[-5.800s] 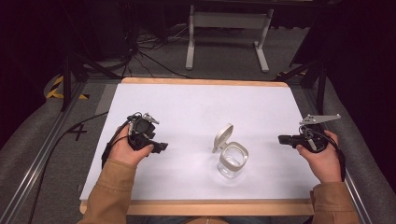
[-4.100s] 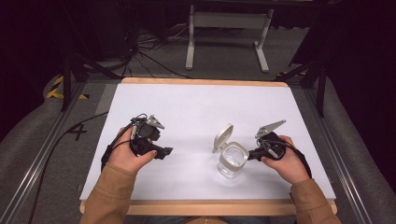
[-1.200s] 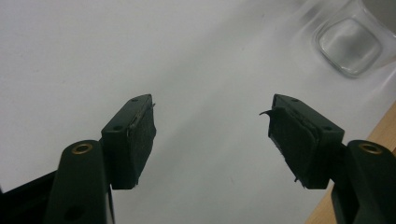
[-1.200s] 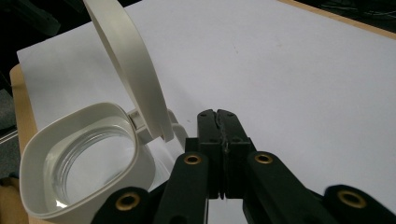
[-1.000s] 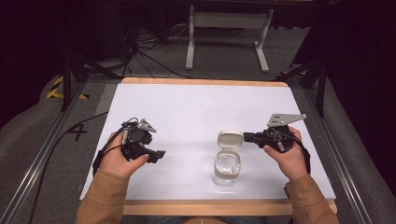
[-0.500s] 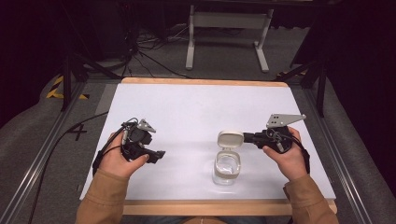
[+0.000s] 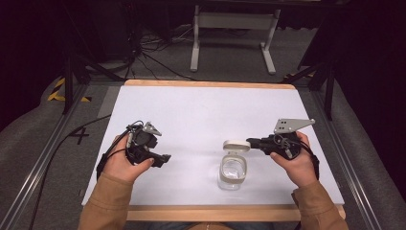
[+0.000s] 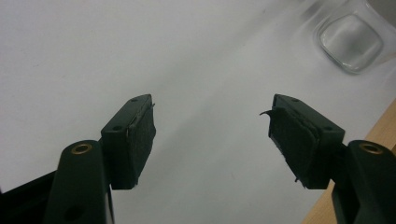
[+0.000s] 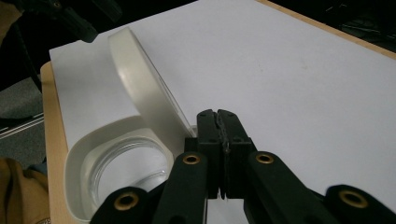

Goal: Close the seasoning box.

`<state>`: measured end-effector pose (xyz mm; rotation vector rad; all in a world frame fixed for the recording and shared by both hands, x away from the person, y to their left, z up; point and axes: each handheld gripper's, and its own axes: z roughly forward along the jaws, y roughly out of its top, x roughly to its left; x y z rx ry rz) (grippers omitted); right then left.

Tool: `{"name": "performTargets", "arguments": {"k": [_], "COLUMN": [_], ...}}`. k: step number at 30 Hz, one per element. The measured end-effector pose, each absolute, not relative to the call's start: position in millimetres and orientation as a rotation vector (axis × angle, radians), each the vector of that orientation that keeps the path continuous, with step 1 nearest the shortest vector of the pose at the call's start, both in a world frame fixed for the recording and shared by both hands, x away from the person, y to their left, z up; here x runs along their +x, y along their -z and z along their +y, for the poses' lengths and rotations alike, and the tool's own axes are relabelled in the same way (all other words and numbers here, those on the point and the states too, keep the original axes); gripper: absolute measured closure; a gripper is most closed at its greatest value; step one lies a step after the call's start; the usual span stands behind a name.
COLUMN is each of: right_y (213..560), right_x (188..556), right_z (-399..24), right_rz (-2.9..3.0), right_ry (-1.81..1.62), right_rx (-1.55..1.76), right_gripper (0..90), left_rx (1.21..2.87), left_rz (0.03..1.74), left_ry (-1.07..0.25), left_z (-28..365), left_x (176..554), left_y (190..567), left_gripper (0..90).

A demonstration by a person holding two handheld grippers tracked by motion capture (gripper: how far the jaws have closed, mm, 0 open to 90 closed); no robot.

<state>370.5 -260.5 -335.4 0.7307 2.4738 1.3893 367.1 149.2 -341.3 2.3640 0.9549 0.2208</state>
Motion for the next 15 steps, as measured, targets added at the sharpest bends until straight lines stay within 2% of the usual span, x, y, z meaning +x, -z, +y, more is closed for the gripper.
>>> {"name": "performTargets", "arguments": {"k": [15], "right_y": [333.7], "right_x": [359.9], "right_z": [-256.3], "right_rz": [2.529], "right_ry": [-1.38], "right_rx": [0.663], "right_gripper": [87.1], "left_rx": [2.384], "left_rz": [0.922], "left_ry": [-0.205], "left_z": [143.0], "left_x": [371.6], "left_y": [339.5], "left_gripper": [32.1]}}
